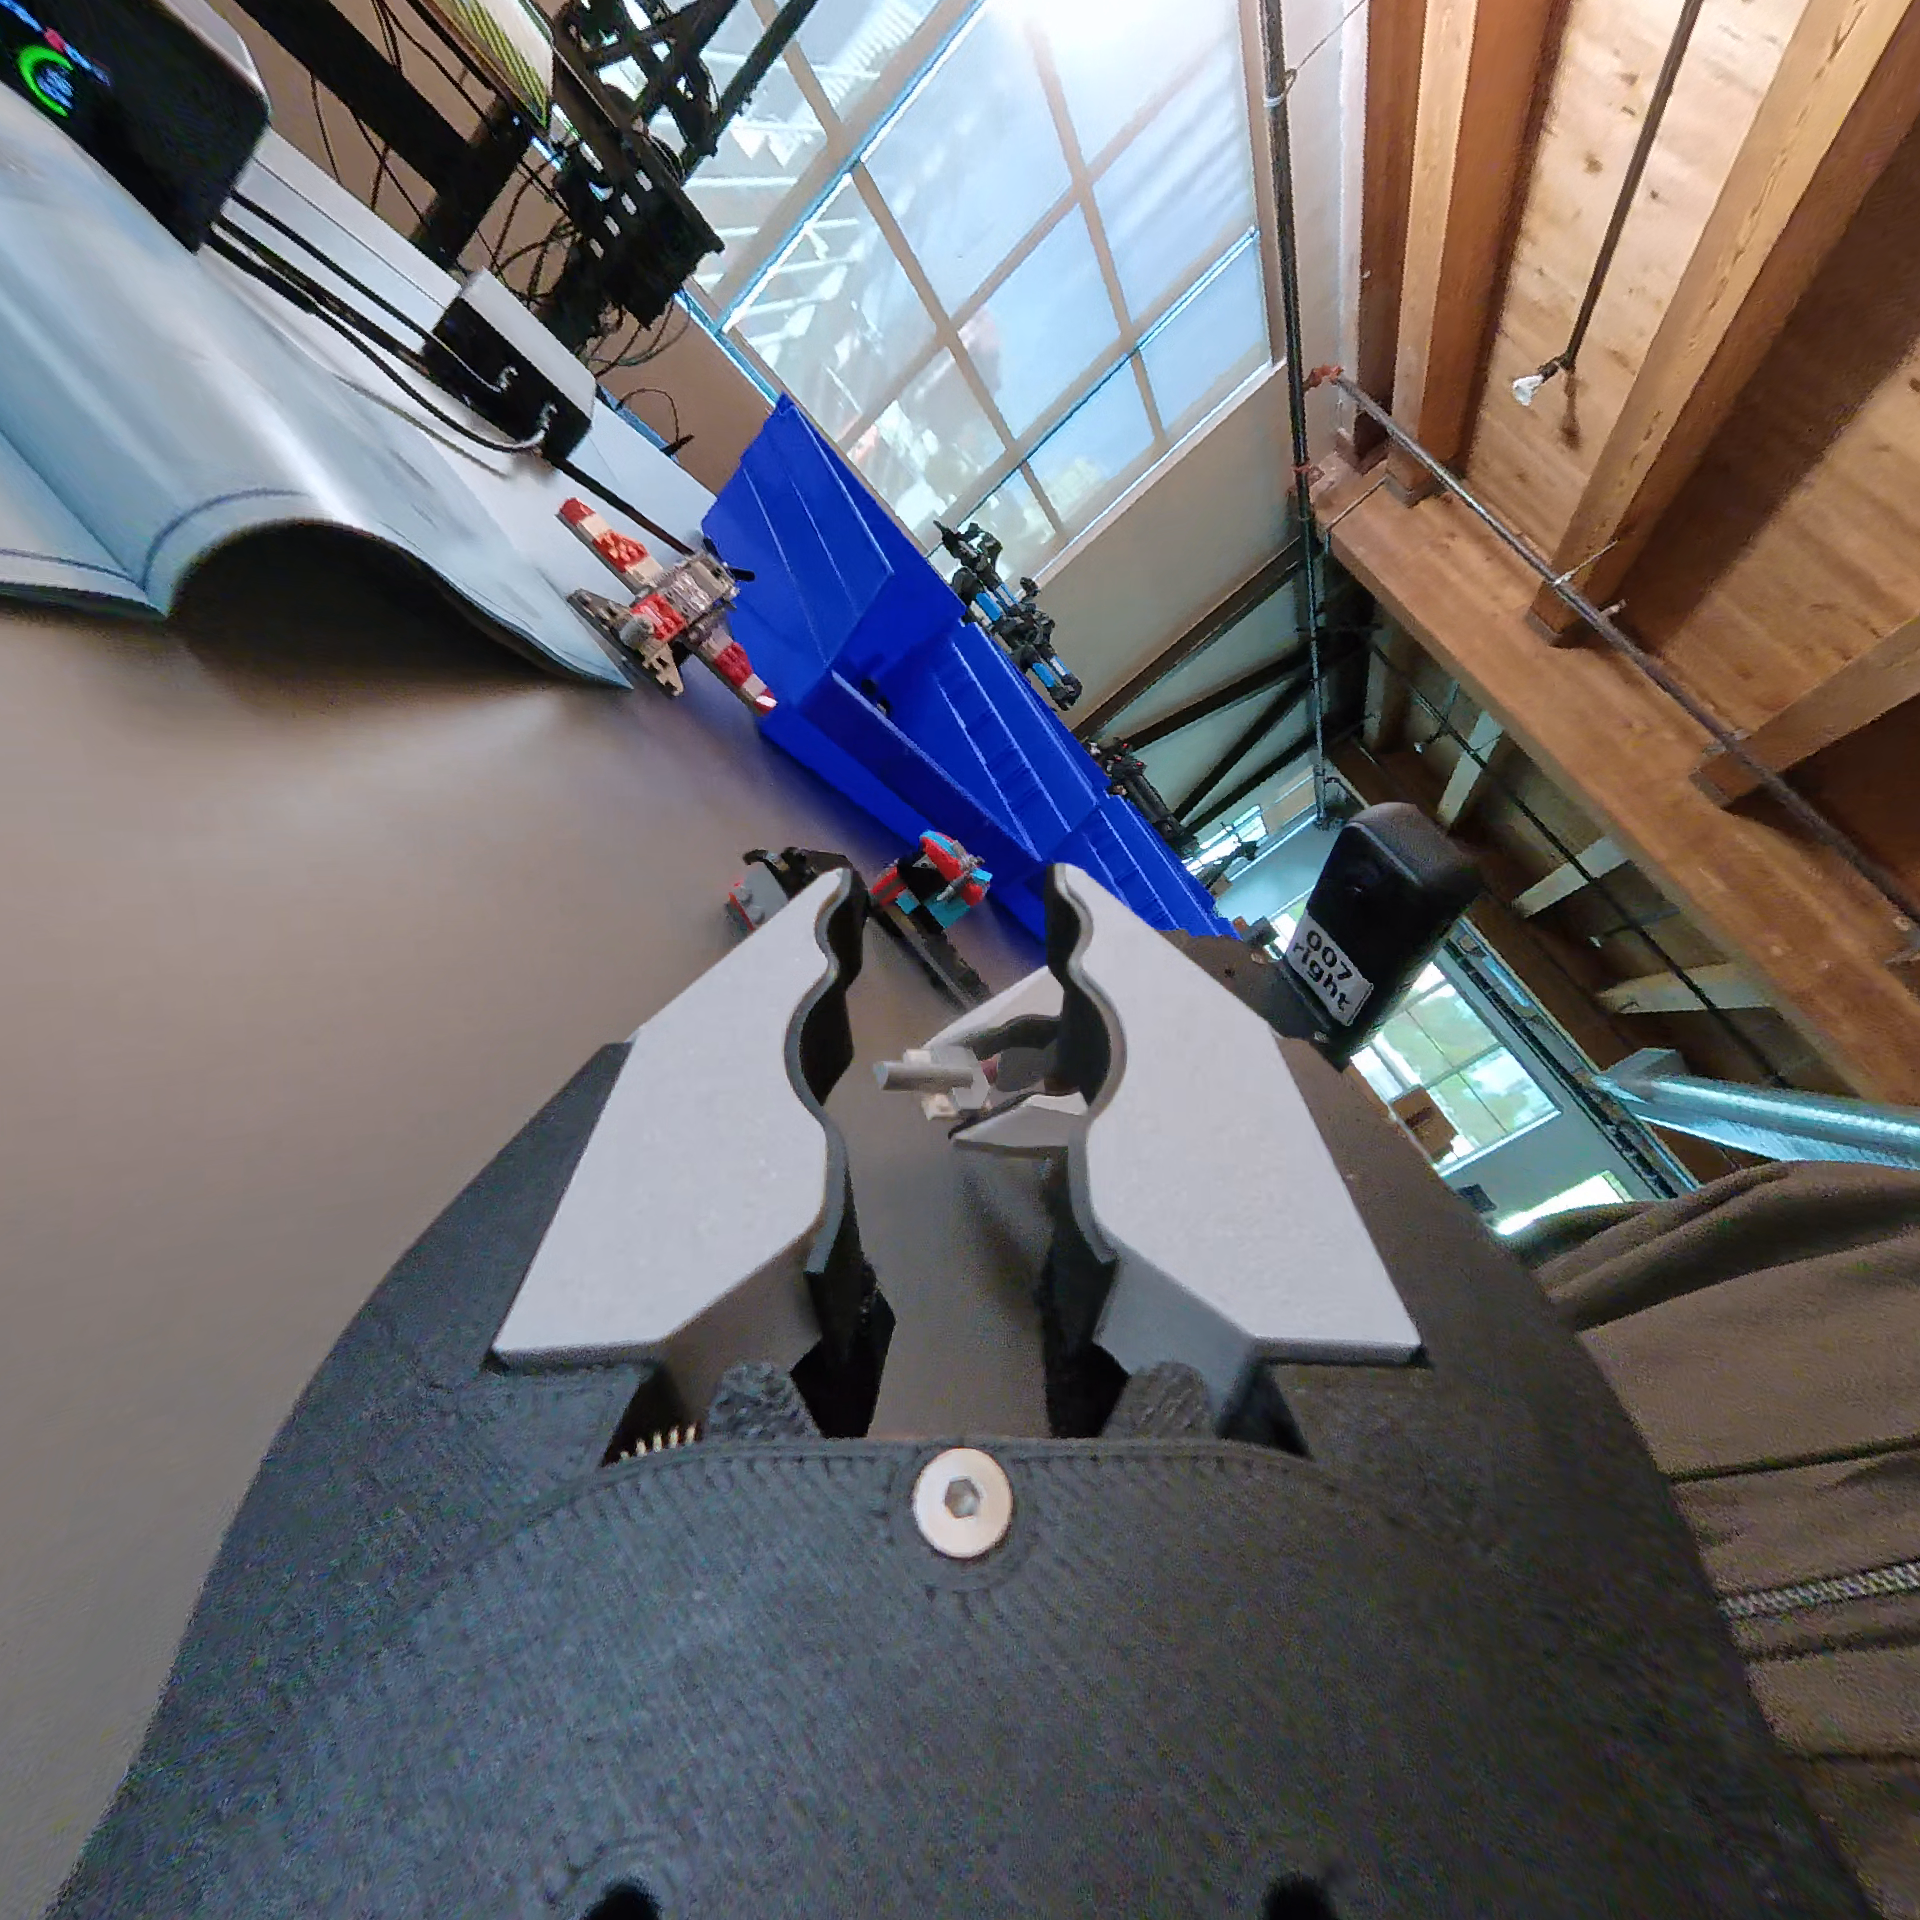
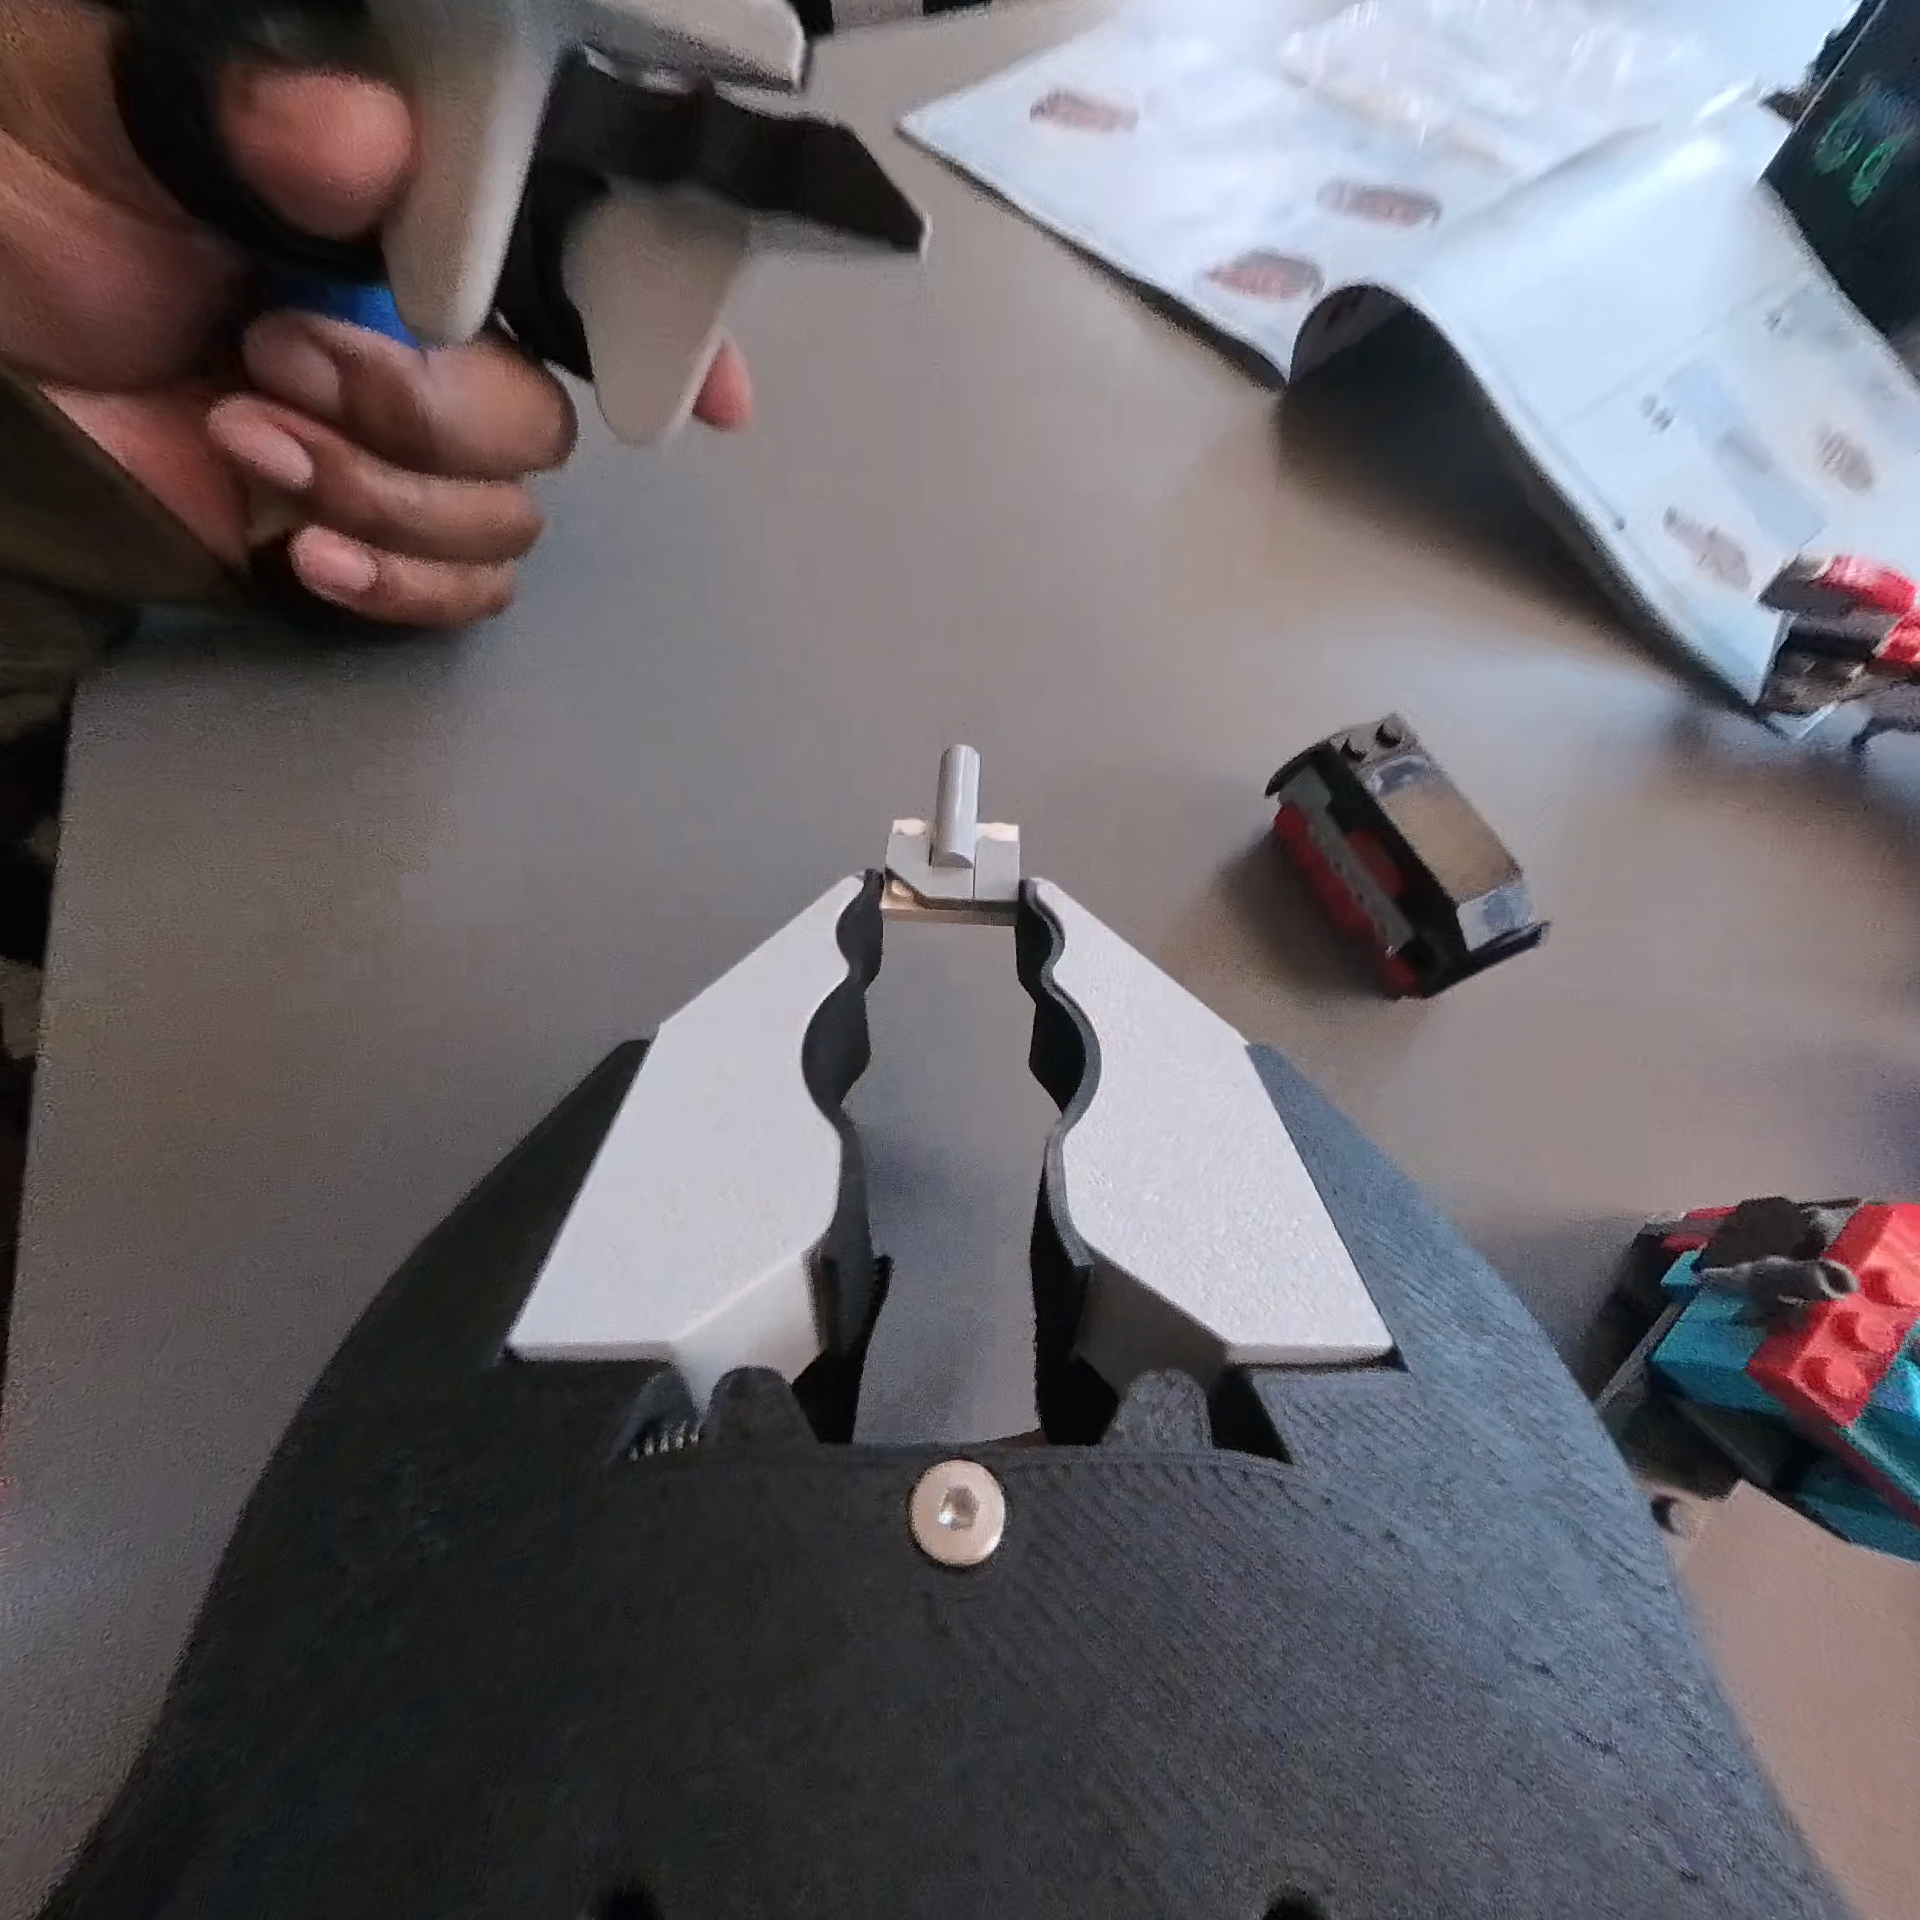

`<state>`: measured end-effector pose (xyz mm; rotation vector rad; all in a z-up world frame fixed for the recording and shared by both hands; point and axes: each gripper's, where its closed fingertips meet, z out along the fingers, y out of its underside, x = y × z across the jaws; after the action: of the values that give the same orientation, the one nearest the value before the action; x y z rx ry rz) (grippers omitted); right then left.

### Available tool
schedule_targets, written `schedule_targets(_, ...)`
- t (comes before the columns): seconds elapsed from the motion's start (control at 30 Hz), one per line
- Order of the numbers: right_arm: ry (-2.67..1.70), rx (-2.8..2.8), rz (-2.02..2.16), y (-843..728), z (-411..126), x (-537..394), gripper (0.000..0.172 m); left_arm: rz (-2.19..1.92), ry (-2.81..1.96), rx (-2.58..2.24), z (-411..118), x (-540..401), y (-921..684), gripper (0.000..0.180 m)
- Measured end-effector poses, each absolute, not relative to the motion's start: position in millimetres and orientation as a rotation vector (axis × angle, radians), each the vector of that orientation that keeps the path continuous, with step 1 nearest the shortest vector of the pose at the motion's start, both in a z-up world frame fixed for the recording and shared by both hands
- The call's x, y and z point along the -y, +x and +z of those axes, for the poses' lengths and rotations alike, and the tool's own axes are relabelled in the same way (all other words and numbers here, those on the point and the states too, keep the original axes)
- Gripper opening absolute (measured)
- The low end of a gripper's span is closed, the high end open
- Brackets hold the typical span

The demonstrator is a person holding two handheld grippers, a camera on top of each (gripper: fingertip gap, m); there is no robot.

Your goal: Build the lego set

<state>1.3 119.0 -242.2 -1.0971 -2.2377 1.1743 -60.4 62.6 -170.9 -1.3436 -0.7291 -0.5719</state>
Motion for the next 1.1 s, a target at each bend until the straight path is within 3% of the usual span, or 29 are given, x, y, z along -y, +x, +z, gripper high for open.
schedule_targets(0.37,-1.134,2.39,0.99,13.1,-267.8,-126.7,0.027,-0.536,-1.398,0.66,-169.7,-62.5,-55.8,0.033)
schedule_targets(0.53,-1.14,2.388,1.07,15.6,-262.4,-127.3,0.04,-0.486,-1.405,0.606,-161.0,-58.2,-55.1,0.033)
schedule_targets(0.7,-1.126,2.268,1.265,14.7,-239.5,-131.0,0.04,-0.427,-1.422,0.531,-151.1,-58.5,-48.6,0.034)
schedule_targets(1.1,-1.098,2.021,1.564,43.1,-201.0,-190.2,0.037,-0.096,-1.468,0.618,-137.0,-11.0,-101.8,0.059)
